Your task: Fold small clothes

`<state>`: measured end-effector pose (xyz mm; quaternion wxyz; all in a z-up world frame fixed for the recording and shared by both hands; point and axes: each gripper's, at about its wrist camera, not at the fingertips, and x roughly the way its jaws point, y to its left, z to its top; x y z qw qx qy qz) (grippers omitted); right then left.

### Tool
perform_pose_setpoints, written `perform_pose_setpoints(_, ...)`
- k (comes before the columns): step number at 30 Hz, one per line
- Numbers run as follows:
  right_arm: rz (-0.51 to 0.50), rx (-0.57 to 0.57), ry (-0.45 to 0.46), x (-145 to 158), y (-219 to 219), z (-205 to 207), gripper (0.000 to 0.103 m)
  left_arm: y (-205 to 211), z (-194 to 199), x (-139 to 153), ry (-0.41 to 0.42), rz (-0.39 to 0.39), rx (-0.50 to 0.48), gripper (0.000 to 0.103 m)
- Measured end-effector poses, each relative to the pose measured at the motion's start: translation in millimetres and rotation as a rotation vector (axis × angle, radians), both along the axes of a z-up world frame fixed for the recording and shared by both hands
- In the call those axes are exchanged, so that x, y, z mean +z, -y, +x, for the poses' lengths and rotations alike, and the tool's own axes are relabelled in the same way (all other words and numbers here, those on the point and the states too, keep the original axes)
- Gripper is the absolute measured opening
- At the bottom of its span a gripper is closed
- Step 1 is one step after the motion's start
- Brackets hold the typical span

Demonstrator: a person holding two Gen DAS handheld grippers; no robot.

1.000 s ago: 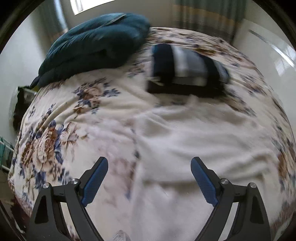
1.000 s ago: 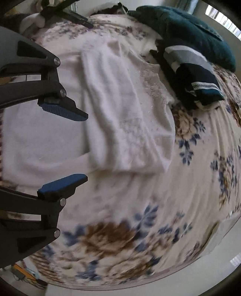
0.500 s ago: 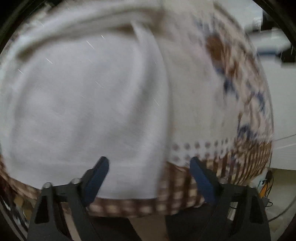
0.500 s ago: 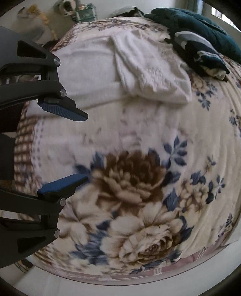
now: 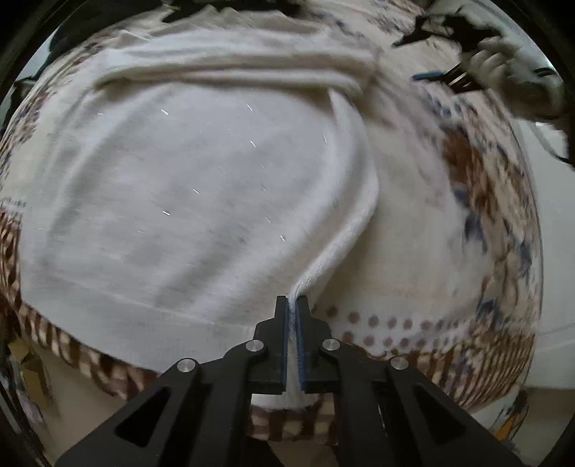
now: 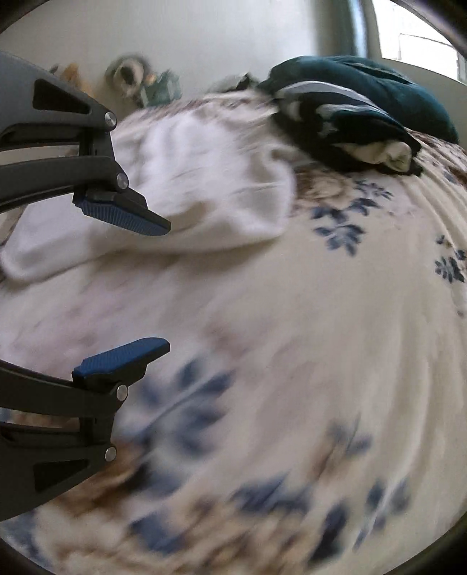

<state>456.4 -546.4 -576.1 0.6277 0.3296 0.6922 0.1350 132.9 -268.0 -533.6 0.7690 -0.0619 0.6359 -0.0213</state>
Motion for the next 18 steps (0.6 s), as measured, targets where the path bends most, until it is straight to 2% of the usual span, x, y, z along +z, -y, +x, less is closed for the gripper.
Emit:
perform_pose_setpoints(2,0.065,0.005,-0.039,-16,-14,20,0.060,-7,0,14,0.028,-0.004,0.027,0.002)
perform_pose_setpoints(3,0.082,0.009,-0.057,-23,-21,26,0.057,-9,-2,20,0.037,-0.006,0.035,0.002)
perform_pose_setpoints(4,0.094,0.017,-0.069,-27,-26,30,0.035,-12,-1,28,0.052,-0.007,0.050,0.002)
perform_pose_setpoints(5,0.075,0.031,-0.071,-28,-34,35,0.020,-15,-3,34,0.062,-0.012,0.063,0.002)
perform_pose_setpoints(6,0.056,0.042,-0.058,-24,-40,37,0.009,-21,-2,42,0.072,-0.019,0.082,0.002)
perform_pose_setpoints(8,0.014,0.077,-0.013,-7,-53,39,0.008,-30,-7,51,0.086,-0.028,0.115,0.002)
perform_pose_setpoints(11,-0.001,0.087,0.007,20,-66,44,0.007,-53,-11,66,0.108,-0.042,0.184,0.002)
perform_pose_setpoints(18,-0.082,0.211,0.105,120,-135,66,0.007,-129,-27,89,0.150,-0.083,0.383,0.002)
